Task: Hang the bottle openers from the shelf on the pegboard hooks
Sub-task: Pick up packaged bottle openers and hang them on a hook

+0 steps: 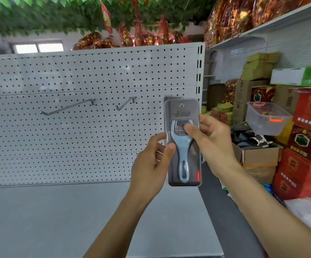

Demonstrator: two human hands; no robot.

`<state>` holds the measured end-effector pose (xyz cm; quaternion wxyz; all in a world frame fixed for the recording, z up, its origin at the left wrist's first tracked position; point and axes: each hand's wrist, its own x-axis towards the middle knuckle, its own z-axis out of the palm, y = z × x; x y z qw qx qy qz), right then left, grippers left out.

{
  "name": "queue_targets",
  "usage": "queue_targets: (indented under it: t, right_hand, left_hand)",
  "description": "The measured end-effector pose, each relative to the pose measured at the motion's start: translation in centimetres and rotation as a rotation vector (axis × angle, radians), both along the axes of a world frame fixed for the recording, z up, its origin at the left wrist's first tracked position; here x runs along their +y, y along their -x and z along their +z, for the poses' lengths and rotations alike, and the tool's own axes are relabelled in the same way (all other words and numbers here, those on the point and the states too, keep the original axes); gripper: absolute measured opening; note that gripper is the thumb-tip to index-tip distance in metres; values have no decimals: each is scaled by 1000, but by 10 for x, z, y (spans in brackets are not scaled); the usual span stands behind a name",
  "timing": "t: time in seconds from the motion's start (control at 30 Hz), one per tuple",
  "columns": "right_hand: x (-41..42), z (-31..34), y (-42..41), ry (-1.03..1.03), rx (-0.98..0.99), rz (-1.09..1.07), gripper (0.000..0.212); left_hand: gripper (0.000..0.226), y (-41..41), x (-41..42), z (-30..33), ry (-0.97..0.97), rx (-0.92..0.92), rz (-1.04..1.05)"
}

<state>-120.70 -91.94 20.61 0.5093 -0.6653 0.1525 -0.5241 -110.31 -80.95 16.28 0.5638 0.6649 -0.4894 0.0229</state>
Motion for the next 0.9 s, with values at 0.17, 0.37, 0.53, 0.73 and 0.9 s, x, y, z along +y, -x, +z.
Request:
queue_targets:
  t: [0.17,0.37,0.53,0.73,0.9]
  right_hand:
    - [-12,1,-11,-37,51,-10,21]
    - [-30,-4,-27,-36,117,-54,18]
    - [-48,-4,-43,-17,151,-82,18]
    - [-68,-5,-61,25,188,-124,17]
    - [-78,-27,-62,45,329,-108,19]
  left_hand:
    - [41,-8,1,0,-140,-128,99]
    - [41,-18,-4,-5,-244,-258,174]
    - [38,-24,-11,-10,-285,-322,219]
    - [40,-32,-17,-19,-321,-356,248]
    - [42,-36,-21,-30,-336,-357,269]
